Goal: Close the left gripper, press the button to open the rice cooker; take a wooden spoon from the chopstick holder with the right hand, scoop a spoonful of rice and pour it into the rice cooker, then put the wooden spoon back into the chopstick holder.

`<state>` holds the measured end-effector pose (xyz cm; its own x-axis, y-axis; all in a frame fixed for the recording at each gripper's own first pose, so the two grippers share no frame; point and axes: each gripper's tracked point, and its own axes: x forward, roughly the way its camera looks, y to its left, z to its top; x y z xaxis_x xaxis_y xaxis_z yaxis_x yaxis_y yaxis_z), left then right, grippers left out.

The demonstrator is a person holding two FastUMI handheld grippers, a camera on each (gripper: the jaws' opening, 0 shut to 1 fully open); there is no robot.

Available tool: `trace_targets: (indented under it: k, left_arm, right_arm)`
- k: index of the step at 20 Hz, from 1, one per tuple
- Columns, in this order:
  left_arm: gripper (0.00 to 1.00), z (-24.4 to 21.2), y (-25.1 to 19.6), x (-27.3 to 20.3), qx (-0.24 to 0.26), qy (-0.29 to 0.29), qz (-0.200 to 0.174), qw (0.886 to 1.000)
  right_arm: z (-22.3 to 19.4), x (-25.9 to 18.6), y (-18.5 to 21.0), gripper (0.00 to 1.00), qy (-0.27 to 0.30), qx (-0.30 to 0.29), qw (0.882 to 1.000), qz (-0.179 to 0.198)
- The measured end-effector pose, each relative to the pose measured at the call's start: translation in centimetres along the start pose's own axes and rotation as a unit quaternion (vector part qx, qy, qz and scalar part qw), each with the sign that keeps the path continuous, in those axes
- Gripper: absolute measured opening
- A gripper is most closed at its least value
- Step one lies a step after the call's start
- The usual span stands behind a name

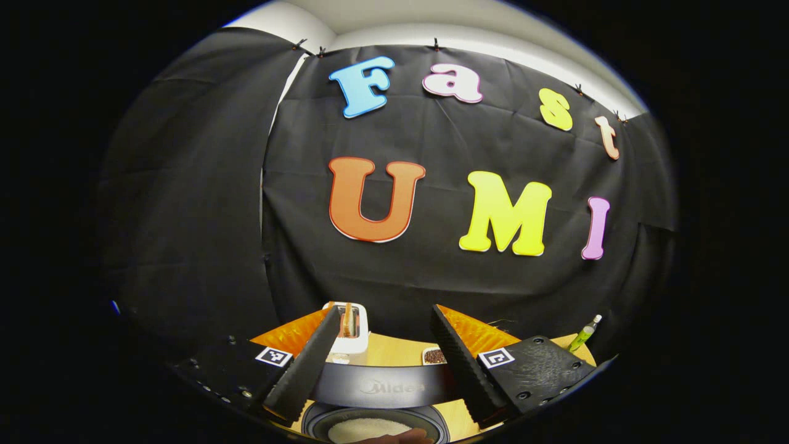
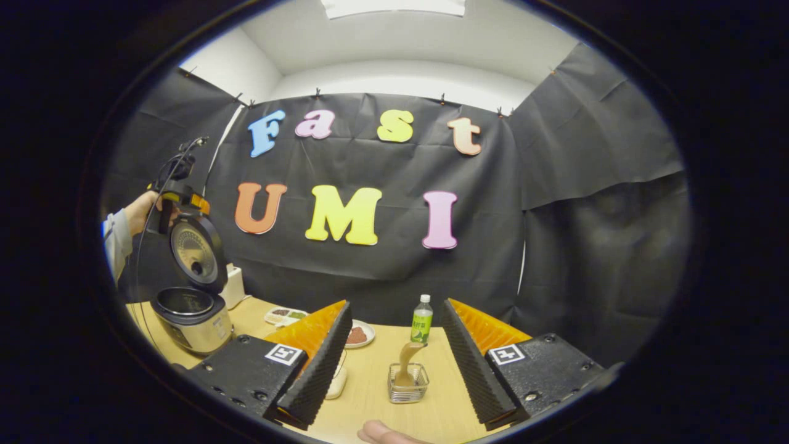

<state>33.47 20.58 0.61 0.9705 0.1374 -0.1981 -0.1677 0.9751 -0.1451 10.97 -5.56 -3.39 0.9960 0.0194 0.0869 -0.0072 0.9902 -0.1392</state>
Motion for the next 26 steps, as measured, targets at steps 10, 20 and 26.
trace_targets:
  k: [10, 20, 26]
  left_arm:
    - [0.98, -2.6, 0.2, -3.6, 0.023, -0.004, 0.007, 1.000]
    - [0.96, -8.8, -0.7, -9.9, 0.037, -0.011, -0.014, 0.999]
    - [1.00, -13.5, -1.1, -11.8, 0.040, 0.012, -0.020, 0.999]
  right_arm:
    - [1.0, -2.5, 4.1, 0.94, 0.000, 0.025, 1.000, 0.004]
    - [0.5, -4.6, 8.5, 0.95, 0.016, 0.022, 0.999, 0.035]
    - [-1.0, -6.7, 8.5, 0.95, 0.028, 0.027, 0.999, 0.036]
